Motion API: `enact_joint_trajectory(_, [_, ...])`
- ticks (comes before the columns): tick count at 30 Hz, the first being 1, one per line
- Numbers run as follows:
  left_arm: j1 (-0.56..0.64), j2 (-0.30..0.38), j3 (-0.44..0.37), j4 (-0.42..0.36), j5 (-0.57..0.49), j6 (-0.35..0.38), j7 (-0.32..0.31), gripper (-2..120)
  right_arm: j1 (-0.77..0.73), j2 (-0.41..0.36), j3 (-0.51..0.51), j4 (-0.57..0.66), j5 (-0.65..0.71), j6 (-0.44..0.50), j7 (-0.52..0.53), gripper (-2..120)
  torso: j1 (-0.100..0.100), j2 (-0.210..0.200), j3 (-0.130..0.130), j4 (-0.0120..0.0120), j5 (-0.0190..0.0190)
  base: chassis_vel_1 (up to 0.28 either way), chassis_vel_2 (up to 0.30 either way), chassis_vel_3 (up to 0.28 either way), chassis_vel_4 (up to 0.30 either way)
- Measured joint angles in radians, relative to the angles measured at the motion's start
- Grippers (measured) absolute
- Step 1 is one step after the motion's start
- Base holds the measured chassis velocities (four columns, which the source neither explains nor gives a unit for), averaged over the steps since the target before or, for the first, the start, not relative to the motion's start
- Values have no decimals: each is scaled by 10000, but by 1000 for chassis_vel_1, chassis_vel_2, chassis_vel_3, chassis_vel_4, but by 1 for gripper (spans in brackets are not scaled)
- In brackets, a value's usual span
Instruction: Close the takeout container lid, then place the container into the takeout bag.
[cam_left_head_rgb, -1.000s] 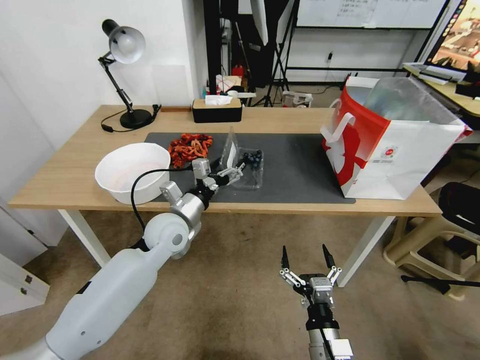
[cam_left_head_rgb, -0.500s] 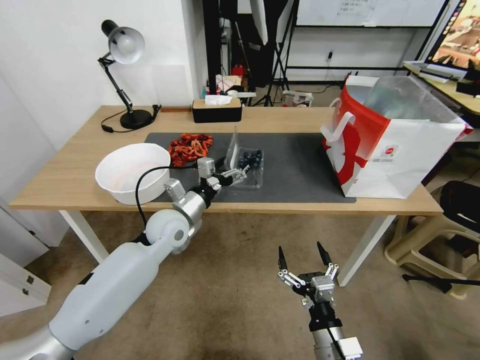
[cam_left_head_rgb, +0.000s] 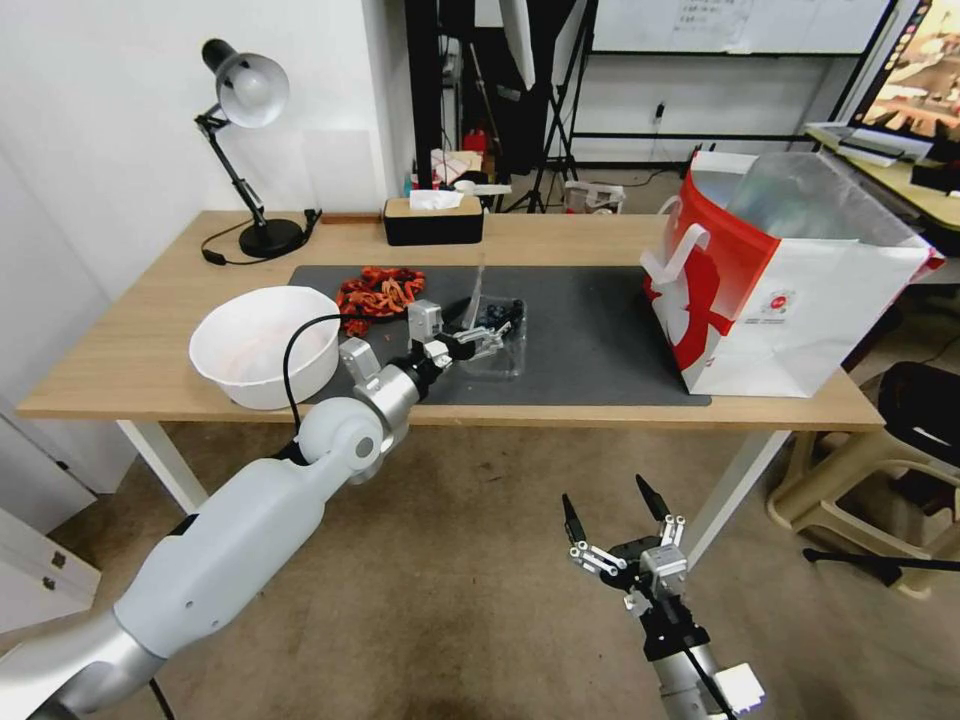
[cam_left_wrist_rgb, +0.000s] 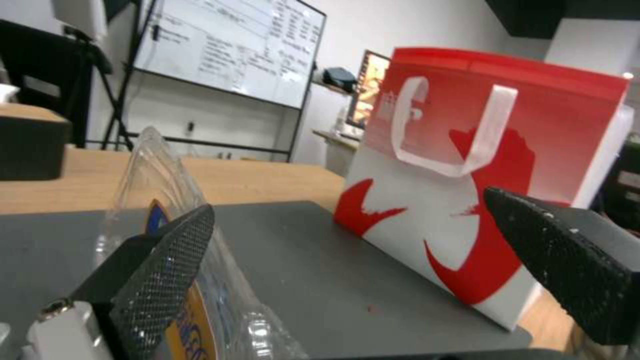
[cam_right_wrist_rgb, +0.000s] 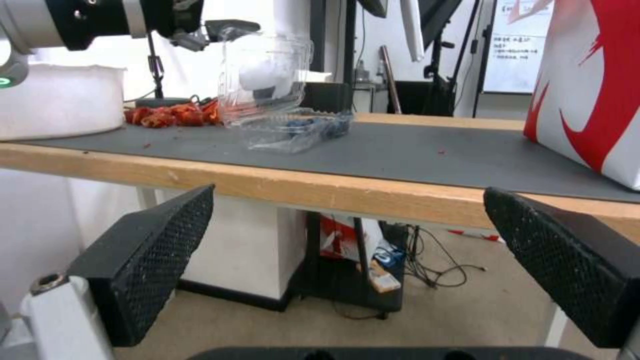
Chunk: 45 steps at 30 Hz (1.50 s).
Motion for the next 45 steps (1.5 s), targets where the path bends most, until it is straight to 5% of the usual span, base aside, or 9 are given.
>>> enact_joint_trajectory(13, [-889,-402,573,478,-2098,1546,92,100,-11,93,-31,-49,-157,-3,105,100,-1,0,0,0,0,0,0,0,0])
enact_joint_trajectory(16, [-1011,-579,622,552,-2574,1975,-397,100,1,93,-22,-50,-160,-3,121,100,0,0,-1,-1,-1,0,0,0,0])
enact_joint_trajectory(18, [-1162,-875,592,675,-3308,2542,-1328,100,7,98,-14,-50,-165,-2,145,100,0,0,0,1,-1,0,0,0,0])
enact_joint_trajectory(25, [-1302,-1415,248,858,-4415,3258,-3137,99,22,179,-52,-76,-243,23,193,100,0,0,0,0,-1,0,0,0,0])
enact_joint_trajectory(27, [-1341,-1575,126,898,-4799,3534,-4159,93,56,186,-61,-79,-253,23,215,100,-1,0,0,0,-1,0,0,0,0])
enact_joint_trajectory(31, [-1369,-1676,49,968,-5086,3817,-5063,79,121,145,-61,-78,-243,15,252,100,0,0,0,0,-1,0,0,0,0])
enact_joint_trajectory(45, [-1347,-1642,168,916,-4645,4144,-5776,29,721,-393,-160,597,1466,-1162,383,100,-2,0,-1,0,-1,0,0,0,0])
